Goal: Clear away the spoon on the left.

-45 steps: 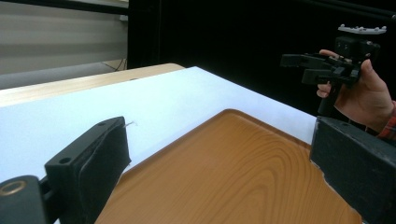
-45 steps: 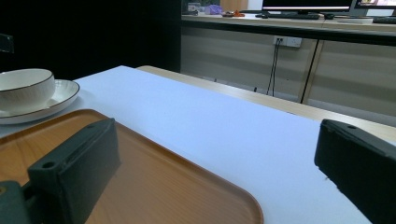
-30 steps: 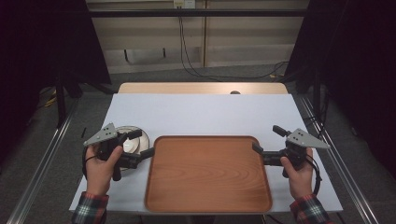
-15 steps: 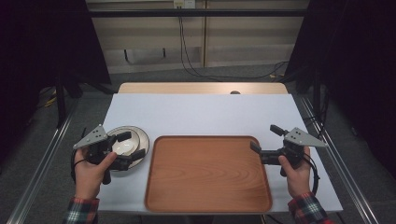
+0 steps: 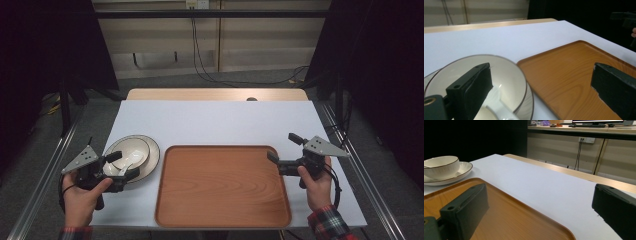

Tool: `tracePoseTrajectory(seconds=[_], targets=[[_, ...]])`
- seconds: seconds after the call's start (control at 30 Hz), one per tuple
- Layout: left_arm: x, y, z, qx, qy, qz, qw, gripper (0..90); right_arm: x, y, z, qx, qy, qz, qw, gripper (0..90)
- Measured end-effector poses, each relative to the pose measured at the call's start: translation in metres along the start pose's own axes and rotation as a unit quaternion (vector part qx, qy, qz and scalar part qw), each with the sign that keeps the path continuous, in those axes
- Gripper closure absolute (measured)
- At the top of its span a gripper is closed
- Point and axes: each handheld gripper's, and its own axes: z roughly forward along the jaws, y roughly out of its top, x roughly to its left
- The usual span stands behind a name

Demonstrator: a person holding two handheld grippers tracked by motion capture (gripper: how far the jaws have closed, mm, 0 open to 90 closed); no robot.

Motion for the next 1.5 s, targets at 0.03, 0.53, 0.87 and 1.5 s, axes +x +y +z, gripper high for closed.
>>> tracePoseTrajectory(seconds=[0.03,0.53,0.87,1.5], targets=[[0.0,0.0,0.0,0.0,0.0,0.0,1.0,3.4,0.0,0.0,0.001,-0.001,0.0,0.001,1.0,0.2],[-0.001,-0.016,-0.015,0.015,0.046,0.0,0.9988,3.9,0.002,0.001,0.006,0.001,0.011,0.003,0.9999,0.3],[0.0,-0.019,-0.017,0.018,0.056,-0.006,0.9982,10.8,0.001,0.001,0.005,0.003,0.011,0.003,0.9999,0.2],[0.003,-0.024,-0.017,0.036,0.051,-0.034,0.9975,22.1,0.003,0.001,0.006,0.001,0.015,0.002,0.9999,0.3]])
